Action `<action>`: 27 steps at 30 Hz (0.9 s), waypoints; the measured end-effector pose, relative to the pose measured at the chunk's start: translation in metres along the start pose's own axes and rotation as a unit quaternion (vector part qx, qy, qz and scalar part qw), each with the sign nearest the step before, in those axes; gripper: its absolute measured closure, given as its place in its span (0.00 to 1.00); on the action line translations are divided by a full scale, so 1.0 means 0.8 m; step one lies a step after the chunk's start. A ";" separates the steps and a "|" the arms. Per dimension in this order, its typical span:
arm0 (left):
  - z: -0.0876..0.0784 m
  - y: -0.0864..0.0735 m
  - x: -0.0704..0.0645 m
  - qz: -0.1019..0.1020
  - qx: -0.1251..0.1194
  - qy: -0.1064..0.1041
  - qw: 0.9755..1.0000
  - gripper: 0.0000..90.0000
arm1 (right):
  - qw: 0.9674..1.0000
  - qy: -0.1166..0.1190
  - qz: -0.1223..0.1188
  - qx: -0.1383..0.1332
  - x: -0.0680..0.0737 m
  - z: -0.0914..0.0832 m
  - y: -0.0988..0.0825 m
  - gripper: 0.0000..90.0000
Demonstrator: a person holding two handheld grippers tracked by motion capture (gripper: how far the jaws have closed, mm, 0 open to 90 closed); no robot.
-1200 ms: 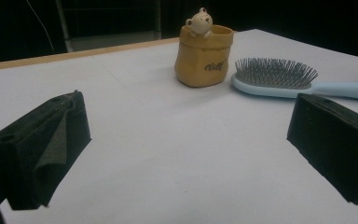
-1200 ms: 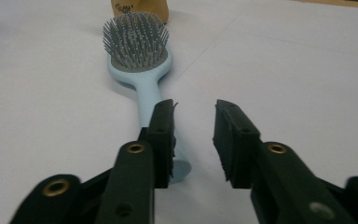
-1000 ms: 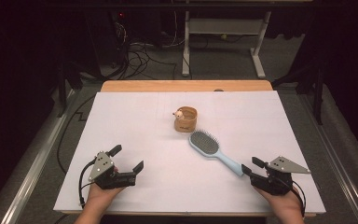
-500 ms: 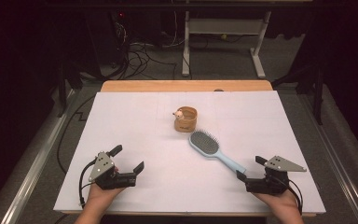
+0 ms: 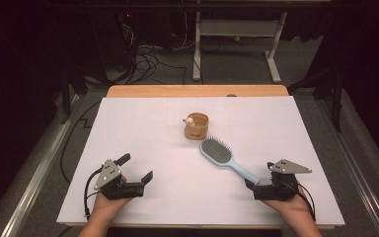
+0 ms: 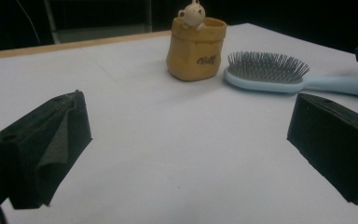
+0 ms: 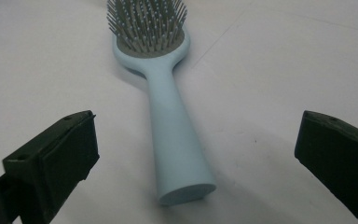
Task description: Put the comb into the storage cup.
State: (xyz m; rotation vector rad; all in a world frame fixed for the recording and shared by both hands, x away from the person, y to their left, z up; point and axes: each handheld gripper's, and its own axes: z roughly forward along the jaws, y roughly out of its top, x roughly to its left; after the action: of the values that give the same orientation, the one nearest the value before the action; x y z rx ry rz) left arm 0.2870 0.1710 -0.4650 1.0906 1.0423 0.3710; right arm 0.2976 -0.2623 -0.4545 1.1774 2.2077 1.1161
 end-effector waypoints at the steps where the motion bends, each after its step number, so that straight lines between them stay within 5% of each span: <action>1: 0.000 0.000 0.000 0.006 -0.002 -0.001 1.000 0.01 | 1.000 0.000 0.000 0.007 0.000 0.001 0.002 0.00; 12: -0.001 0.000 0.001 0.012 -0.007 -0.008 1.000 0.00 | 0.997 0.009 -0.014 0.078 -0.006 0.006 0.025 0.00; 21: -0.001 -0.003 -0.001 0.017 -0.004 -0.014 1.000 0.00 | 0.992 0.017 -0.013 0.122 -0.010 0.014 0.025 0.00; 27: -0.002 -0.004 -0.002 0.016 -0.007 -0.016 1.000 0.00 | 0.989 0.019 -0.034 0.144 -0.005 0.017 0.023 0.00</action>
State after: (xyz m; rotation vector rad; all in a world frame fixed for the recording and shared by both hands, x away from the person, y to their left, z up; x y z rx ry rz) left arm 0.2844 0.1696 -0.4669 1.0985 0.9926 0.3853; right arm 0.3180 -0.2535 -0.4481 1.1893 2.4816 0.8176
